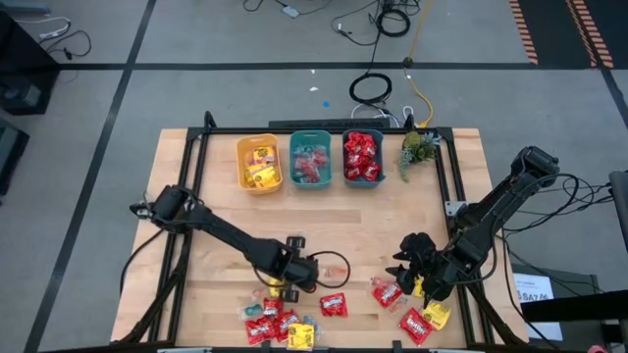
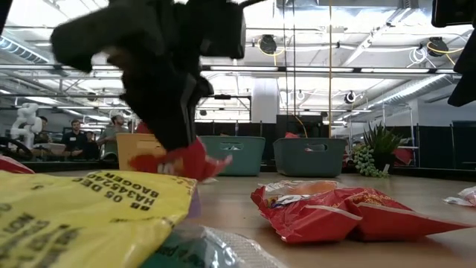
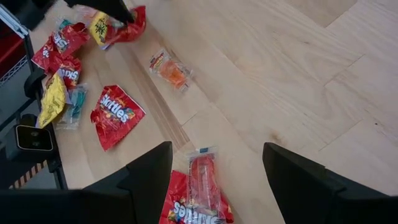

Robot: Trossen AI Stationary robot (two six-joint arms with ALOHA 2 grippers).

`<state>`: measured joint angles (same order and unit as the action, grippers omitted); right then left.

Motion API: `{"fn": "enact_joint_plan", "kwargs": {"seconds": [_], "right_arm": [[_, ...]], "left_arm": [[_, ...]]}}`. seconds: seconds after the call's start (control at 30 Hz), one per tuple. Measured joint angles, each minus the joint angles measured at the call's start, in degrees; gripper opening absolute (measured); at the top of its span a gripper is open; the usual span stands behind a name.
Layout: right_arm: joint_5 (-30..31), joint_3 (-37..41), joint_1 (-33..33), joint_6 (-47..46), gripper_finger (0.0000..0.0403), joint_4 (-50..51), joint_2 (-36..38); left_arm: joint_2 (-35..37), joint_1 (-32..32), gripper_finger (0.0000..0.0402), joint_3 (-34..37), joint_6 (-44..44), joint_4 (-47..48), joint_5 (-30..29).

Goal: Sort candy
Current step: Put the red candy into the blue bin

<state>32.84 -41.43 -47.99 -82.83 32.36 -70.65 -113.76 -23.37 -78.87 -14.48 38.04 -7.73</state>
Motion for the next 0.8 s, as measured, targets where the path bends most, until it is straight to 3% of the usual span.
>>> {"fn": "enact_joint_plan", "kwargs": {"seconds": [0.17,0.37,0.6,0.8], "right_arm": [[0.0,0.0,0.0,0.0,0.0242,0.0,0.0],[0.0,0.0,0.0,-0.7,0.0242,0.0,0.0],[0.0,0.0,0.0,-1.9,0.0242,-0.5,0.0],[0.1,0.0,0.0,-2.6,0.0242,-1.0,0.0]], "left_arm": [[0.1,1.2,0.0002,-6.7,1.6,8.2,0.0],[0.8,6.2,0.0001,-12.4,2.5,11.5,0.8],[4.8,17.9,0.0001,-12.6,7.6,0.2,2.1],[4.2,28.1,0.0000,-12.6,14.5,-13.9,8.8]]}}
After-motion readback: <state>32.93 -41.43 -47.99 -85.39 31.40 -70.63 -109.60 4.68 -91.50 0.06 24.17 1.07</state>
